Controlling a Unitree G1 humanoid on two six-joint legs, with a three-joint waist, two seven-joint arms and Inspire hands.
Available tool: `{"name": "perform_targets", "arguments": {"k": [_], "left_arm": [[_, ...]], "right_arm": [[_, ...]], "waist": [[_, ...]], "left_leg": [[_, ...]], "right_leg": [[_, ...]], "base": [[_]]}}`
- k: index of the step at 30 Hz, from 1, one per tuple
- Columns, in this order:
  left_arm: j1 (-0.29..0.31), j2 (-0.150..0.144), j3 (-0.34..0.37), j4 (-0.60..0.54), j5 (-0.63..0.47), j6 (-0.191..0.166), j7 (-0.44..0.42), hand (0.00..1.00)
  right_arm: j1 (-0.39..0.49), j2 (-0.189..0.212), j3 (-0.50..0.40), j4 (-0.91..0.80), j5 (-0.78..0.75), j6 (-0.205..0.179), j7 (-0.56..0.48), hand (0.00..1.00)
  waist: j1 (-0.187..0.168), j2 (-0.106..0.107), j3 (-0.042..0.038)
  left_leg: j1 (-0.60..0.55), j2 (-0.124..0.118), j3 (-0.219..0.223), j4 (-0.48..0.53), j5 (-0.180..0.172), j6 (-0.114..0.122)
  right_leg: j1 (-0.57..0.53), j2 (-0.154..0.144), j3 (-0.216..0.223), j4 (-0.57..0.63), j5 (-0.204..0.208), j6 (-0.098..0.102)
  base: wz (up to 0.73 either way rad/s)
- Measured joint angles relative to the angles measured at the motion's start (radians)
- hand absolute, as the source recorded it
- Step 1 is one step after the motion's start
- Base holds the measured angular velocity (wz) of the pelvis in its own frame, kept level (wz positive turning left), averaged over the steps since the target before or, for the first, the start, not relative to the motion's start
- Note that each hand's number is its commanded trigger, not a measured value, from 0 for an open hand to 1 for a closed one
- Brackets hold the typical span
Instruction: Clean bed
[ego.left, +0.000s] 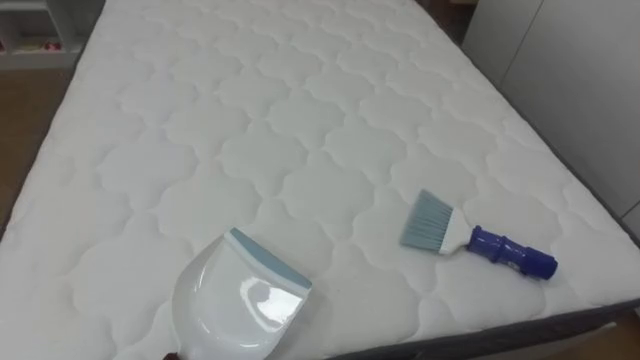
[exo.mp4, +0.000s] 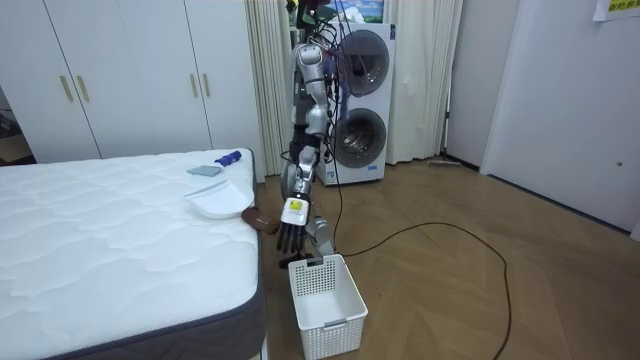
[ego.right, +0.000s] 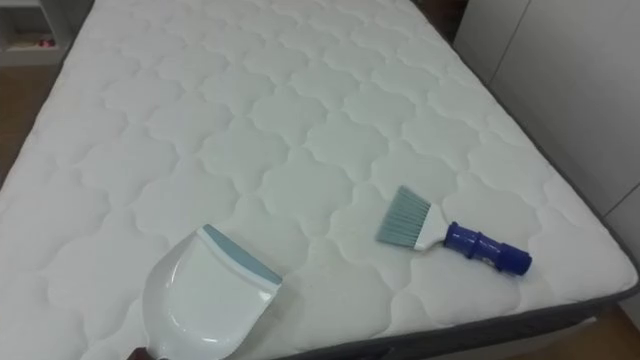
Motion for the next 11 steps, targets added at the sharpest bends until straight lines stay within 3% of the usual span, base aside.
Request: {"name": "perform_targets", "arguments": {"k": [2, 5, 11], "left_arm": [[0.017, -0.002, 0.018, 0.042, -0.005, 0.044, -0.051, 0.00], [0.032, -0.002, 0.033, 0.076, -0.023, 0.083, -0.109, 0.00], [0.028, -0.004, 0.032, 0.102, -0.043, 0.121, -0.207, 0.00]], "right_arm": [[-0.001, 0.002, 0.000, 0.006, -0.001, 0.016, 0.035, 0.00], [-0.004, 0.009, 0.000, 0.014, -0.006, 0.041, 0.071, 0.00], [-0.024, 0.018, 0.001, 0.036, -0.006, 0.047, 0.121, 0.00]], "waist": [[0.000, 0.000, -0.0018], [0.002, -0.001, -0.0042], [0.001, 0.003, -0.0024]], "left_leg": [[-0.003, 0.000, -0.004, 0.000, 0.000, 0.000], [-0.006, 0.000, -0.011, 0.003, 0.000, 0.000], [0.005, 0.000, -0.015, 0.005, 0.000, 0.001]], "right_leg": [[-0.001, -0.003, -0.005, 0.001, -0.002, 0.001], [-0.001, -0.009, -0.024, 0.006, -0.002, 0.001], [0.013, -0.009, -0.023, 0.005, -0.003, 0.001]], "base": [[0.07], [0.11], [0.01]]}}
